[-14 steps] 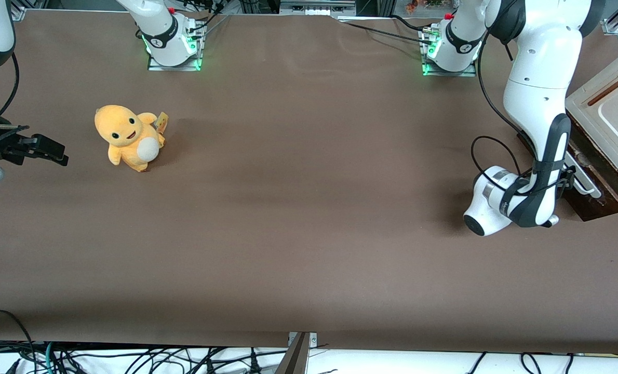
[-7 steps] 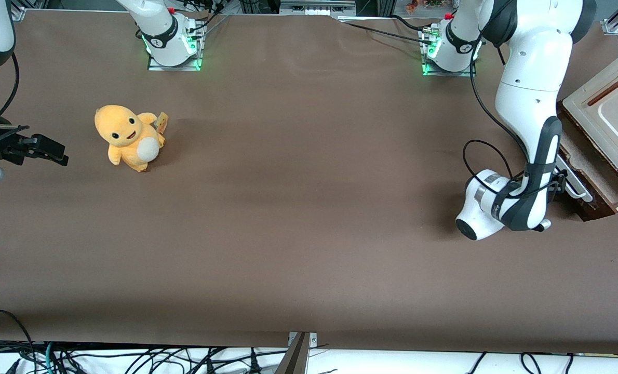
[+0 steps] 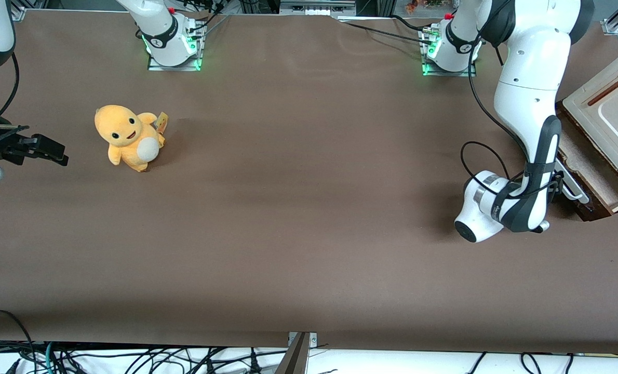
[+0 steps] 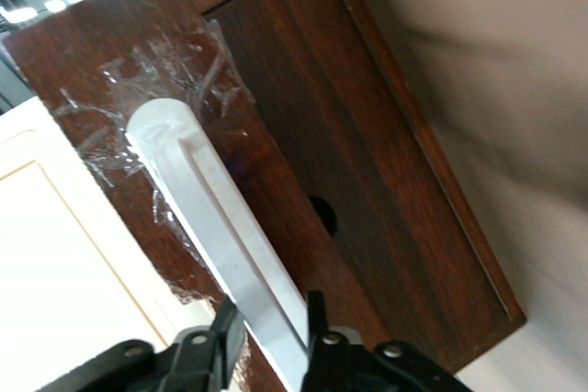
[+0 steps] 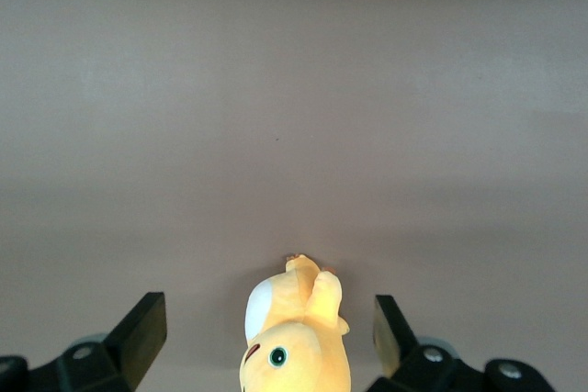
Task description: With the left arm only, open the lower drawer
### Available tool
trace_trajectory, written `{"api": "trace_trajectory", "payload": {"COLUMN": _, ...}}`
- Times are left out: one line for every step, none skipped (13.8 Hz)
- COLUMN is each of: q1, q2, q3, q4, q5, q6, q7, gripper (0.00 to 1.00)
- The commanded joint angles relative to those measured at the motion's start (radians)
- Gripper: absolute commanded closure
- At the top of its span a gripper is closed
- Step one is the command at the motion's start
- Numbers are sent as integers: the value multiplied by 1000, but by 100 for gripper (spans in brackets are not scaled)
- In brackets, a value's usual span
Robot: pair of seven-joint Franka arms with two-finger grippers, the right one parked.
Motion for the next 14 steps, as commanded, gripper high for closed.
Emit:
{"api": "trace_trajectory", "payload": {"q1": -14, "q2": 10, "q3": -2, "q4": 43, "q5": -49, "q6": -16, "q7": 37, "gripper": 0}}
{"api": "trace_trajectory", "payload": {"q1": -14, "q2": 2, "q3": -1, "q4": 63, "q5": -73, "q6": -16, "q7": 37, "gripper": 0}}
{"api": "trace_trajectory", "payload": {"q1": -14, "q2": 1, "q3": -1, "q4": 113, "q5": -110, "q6": -16, "q7": 40, "gripper": 0}}
{"api": "trace_trajectory", "payload": {"q1": -14, "q2": 1, "q3": -1, "q4": 146, "q5": -151, "q6": -16, "q7": 42, "gripper": 0}}
{"api": "trace_trajectory", "payload": {"q1": -11, "q2": -4, "q3": -2, "q4": 170, "q5": -196, "q6": -16, "q7": 42, "gripper": 0}}
{"api": "trace_trajectory", "payload": {"q1": -8, "q2": -16, "q3": -1, "q4": 201, "q5": -251, "q6": -16, "q7": 42, "gripper": 0}}
{"api": "trace_trajectory", "payload": {"q1": 0, "q2": -22, "q3": -1, "q4": 238, "q5": -311, "q6": -16, "q7": 42, "gripper": 0}}
{"api": "trace_trajectory", "payload": {"q1": 8, "q2": -33, "q3": -1, "q4": 271, "q5": -386, "q6": -16, "q7": 40, "gripper": 0}}
{"api": "trace_trajectory", "payload": {"q1": 24, "q2": -44, "q3": -2, "q4": 305, "q5": -468, "q6": -13, "q7": 40, "gripper": 0}}
{"api": "trace_trajectory", "payload": {"q1": 40, "q2": -53, "q3": -2, "q4": 351, "q5": -563, "q6": -12, "q7": 40, "gripper": 0}}
{"api": "trace_trajectory", "payload": {"q1": 54, "q2": -55, "q3": -1, "q4": 390, "q5": -655, "q6": -9, "q7": 40, "gripper": 0}}
{"api": "trace_trajectory", "payload": {"q1": 72, "q2": -58, "q3": -4, "q4": 414, "q5": -750, "q6": -5, "q7": 31, "gripper": 0}}
{"api": "trace_trajectory", "payload": {"q1": 93, "q2": -73, "q3": -4, "q4": 437, "q5": -833, "q6": -4, "q7": 43, "gripper": 0}}
{"api": "trace_trajectory", "payload": {"q1": 119, "q2": -106, "q3": -7, "q4": 445, "q5": -901, "q6": -1, "q7": 43, "gripper": 0}}
